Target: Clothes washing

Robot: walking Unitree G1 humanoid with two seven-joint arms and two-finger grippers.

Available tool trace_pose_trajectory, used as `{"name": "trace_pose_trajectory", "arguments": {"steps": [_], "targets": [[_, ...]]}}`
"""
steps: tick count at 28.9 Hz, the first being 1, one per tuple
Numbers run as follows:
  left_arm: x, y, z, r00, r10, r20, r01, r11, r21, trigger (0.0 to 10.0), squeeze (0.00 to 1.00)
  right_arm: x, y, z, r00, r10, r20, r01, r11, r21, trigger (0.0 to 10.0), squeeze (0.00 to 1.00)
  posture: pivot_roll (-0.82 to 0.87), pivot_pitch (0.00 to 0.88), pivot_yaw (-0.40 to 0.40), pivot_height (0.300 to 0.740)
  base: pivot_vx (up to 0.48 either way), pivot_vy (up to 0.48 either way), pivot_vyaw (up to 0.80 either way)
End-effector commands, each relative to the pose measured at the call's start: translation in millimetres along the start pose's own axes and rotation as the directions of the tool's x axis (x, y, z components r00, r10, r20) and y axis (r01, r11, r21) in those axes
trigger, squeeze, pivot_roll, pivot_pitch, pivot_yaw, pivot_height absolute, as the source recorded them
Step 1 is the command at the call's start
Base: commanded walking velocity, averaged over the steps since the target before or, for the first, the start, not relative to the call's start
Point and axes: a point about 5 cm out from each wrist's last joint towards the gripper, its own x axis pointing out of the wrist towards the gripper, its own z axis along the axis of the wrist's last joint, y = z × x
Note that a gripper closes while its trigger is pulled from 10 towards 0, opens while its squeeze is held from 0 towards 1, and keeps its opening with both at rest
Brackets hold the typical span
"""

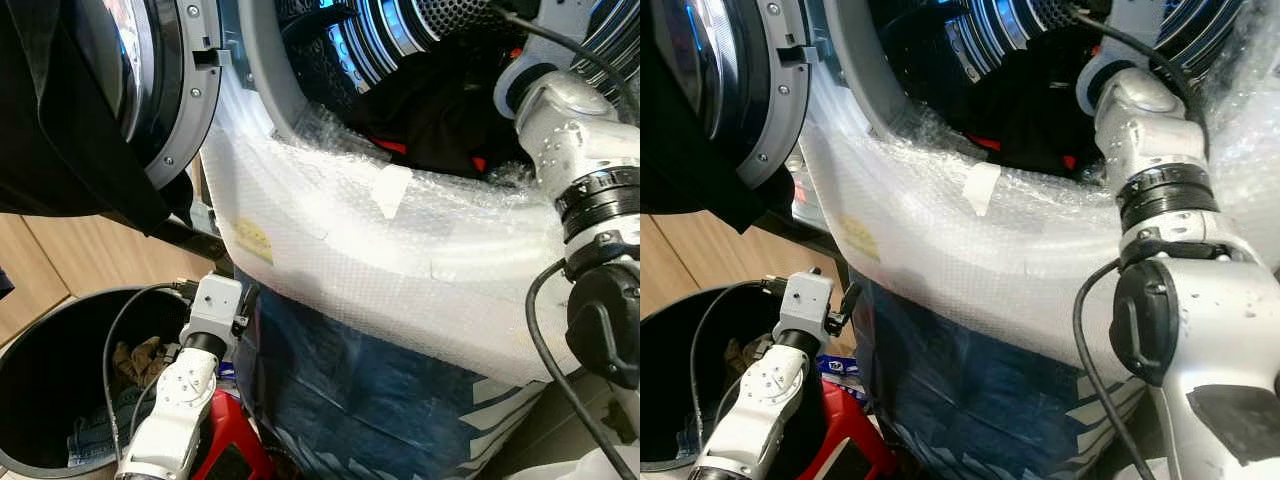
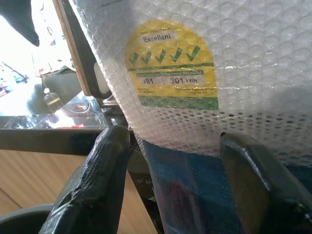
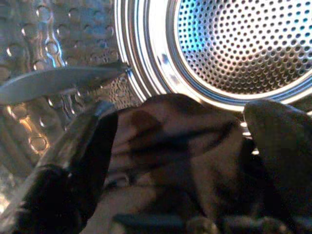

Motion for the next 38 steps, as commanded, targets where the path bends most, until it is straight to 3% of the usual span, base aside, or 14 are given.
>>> {"name": "trace_pose_trajectory", "arguments": {"steps": [1,12,17,20,21,22,23,24,25,28,34,35,36,38], "targets": [[-1.0,-1.2,2,1.000,-0.015,0.004,0.015,1.000,0.017,10.0,0.00,-10.1,-5.0,9,0.999,0.016,0.032,-0.016,1.000,-0.013,10.0,0.00,-0.02,0.000,-0.015,0.740,0.000,0.000,0.00],[-1.8,-0.7,1,1.000,-0.028,0.003,0.027,0.999,0.024,10.0,0.00,-69.4,26.0,29,0.928,0.258,0.268,-0.302,0.944,0.134,10.0,0.00,-0.04,0.000,0.004,0.740,0.000,0.000,0.00],[-0.6,-5.6,2,0.999,-0.045,0.008,0.045,0.999,0.020,10.0,0.00,-103.6,48.8,28,0.823,0.446,0.351,-0.508,0.855,0.106,10.0,0.00,-0.05,0.000,0.004,0.740,0.000,0.000,0.00],[0.2,-7.2,3,0.999,-0.049,0.011,0.049,0.999,0.016,10.0,0.00,-125.9,62.7,29,0.737,0.543,0.403,-0.635,0.759,0.140,10.0,0.00,-0.05,0.000,0.004,0.740,0.000,0.000,0.00],[0.2,-7.2,3,0.999,-0.049,0.011,0.049,0.999,0.016,10.0,0.00,-125.9,62.7,29,0.737,0.543,0.403,-0.635,0.759,0.140,10.0,0.00,-0.05,0.000,0.004,0.740,0.000,0.000,0.00],[0.1,-8.2,3,0.999,-0.052,0.013,0.052,0.999,0.015,10.0,0.00,-146.0,73.9,22,0.641,0.653,0.403,-0.742,0.663,0.104,10.0,0.00,-0.05,0.000,0.002,0.740,0.000,0.000,0.00],[0.1,-8.2,3,0.999,-0.052,0.013,0.052,0.999,0.015,10.0,0.00,-146.0,73.9,22,0.641,0.653,0.403,-0.742,0.663,0.104,10.0,0.00,-0.05,0.000,0.002,0.740,0.000,0.000,0.00],[0.1,-9.0,4,0.998,-0.058,0.017,0.058,0.998,0.016,10.0,0.00,-166.6,83.0,9,0.533,0.760,0.371,-0.830,0.556,0.052,10.0,0.00,-0.05,0.000,0.002,0.740,0.000,0.000,0.00],[0.1,-9.5,4,0.998,-0.062,0.018,0.062,0.998,0.016,10.0,0.00,-174.0,85.7,-2,0.504,0.796,0.335,-0.854,0.516,0.058,10.0,0.00,-0.05,0.000,0.000,0.740,0.000,0.000,0.00],[-0.5,-10.1,3,0.997,-0.070,0.016,0.070,0.997,0.017,10.0,0.00,-185.2,87.9,-33,0.502,0.817,0.284,-0.864,0.461,0.202,10.0,0.00,-0.04,0.000,-0.005,0.740,0.000,0.000,0.00],[-4.8,-12.1,-5,0.997,-0.079,-0.006,0.079,0.997,0.021,10.0,0.00,-196.0,84.8,-77,0.511,0.838,0.193,-0.846,0.451,0.284,10.0,0.00,-0.04,0.000,-0.008,0.740,0.000,0.000,0.00],[-6.4,-13.3,-7,0.996,-0.085,-0.013,0.085,0.996,0.018,10.0,0.00,-198.9,82.0,-91,0.523,0.838,0.154,-0.828,0.456,0.327,10.0,0.00,-0.04,0.000,-0.008,0.740,0.000,0.000,0.00],[-10.7,-16.4,-14,0.994,-0.102,-0.039,0.103,0.995,0.014,10.0,0.00,-200.5,73.9,-120,0.589,0.805,0.077,-0.753,0.512,0.412,10.0,0.00,-0.03,0.000,-0.008,0.740,0.000,0.000,0.00],[-14.1,-18.4,-25,0.991,-0.111,-0.074,0.113,0.994,0.013,10.0,0.00,-204.6,69.0,-142,0.615,0.788,0.017,-0.708,0.542,0.453,10.0,0.00,-0.03,0.000,-0.007,0.740,0.000,0.000,0.00]]}}
